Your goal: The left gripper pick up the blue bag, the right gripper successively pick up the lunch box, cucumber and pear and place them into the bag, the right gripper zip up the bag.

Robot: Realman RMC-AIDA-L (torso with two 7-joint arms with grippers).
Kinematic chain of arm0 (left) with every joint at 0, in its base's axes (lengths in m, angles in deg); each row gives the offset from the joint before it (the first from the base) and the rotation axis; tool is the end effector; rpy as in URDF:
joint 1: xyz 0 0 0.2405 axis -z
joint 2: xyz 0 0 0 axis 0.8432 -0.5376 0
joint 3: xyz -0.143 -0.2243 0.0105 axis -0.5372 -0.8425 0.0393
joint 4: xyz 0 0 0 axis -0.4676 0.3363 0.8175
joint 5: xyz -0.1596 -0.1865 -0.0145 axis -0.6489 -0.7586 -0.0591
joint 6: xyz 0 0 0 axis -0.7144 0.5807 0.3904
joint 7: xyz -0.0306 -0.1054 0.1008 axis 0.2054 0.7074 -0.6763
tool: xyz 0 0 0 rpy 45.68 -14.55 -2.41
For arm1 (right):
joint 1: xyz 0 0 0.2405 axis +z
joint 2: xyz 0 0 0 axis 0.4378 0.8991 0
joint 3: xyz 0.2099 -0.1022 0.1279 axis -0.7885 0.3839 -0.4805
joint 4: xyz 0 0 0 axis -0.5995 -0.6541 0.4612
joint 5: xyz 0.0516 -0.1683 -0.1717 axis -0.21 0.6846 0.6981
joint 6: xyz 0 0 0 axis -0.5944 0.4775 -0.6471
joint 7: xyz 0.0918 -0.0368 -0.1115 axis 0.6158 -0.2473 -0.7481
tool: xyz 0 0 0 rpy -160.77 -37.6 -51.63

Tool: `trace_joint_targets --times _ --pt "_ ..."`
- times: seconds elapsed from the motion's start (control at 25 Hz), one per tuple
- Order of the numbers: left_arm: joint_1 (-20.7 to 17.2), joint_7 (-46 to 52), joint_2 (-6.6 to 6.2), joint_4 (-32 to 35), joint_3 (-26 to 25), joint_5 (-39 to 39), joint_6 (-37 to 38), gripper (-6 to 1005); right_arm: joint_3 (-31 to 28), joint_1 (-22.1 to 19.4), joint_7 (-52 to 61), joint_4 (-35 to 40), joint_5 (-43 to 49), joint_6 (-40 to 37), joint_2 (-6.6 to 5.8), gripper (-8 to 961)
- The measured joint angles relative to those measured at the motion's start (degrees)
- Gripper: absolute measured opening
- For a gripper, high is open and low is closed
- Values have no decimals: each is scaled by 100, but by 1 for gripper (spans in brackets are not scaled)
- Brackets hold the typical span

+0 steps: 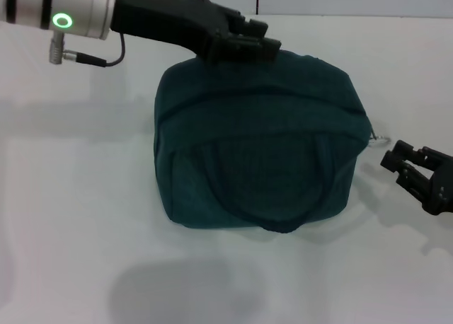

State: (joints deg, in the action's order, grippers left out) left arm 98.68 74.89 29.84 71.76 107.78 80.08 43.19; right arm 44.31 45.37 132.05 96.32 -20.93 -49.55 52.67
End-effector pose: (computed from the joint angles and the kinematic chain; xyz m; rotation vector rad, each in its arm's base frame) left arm -0.1339 0.4199 0.0428 -2.9184 -0.5554 -0.5864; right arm 0.3482 0.2947 -0.0407 -2.3087 0.7124 1.0430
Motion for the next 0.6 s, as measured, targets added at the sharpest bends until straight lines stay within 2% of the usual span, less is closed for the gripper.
trace_joint_targets --times 0.16,0.28,0.4,0.52,0.6 --pt "-188 -219 1 -4 -9 -386 -7 295 -27 10 -38 6 -17 29 4 228" --pt "-465 -620 2 -27 -20 -883 -7 357 -321 -90 -328 7 -37 -69 42 315" --pt "-773 -1115 5 -124 -33 -1470 5 520 -775 -183 -538 12 -41 -369 69 456" --pt "-1222 -1684 -3 -274 -33 -2218 35 520 -1333 -181 -435 25 -43 -1055 59 594" --pt "-1455 -1929 -24 -415 -33 -2592 60 520 -1469 -92 -155 145 -35 -1571 -19 681"
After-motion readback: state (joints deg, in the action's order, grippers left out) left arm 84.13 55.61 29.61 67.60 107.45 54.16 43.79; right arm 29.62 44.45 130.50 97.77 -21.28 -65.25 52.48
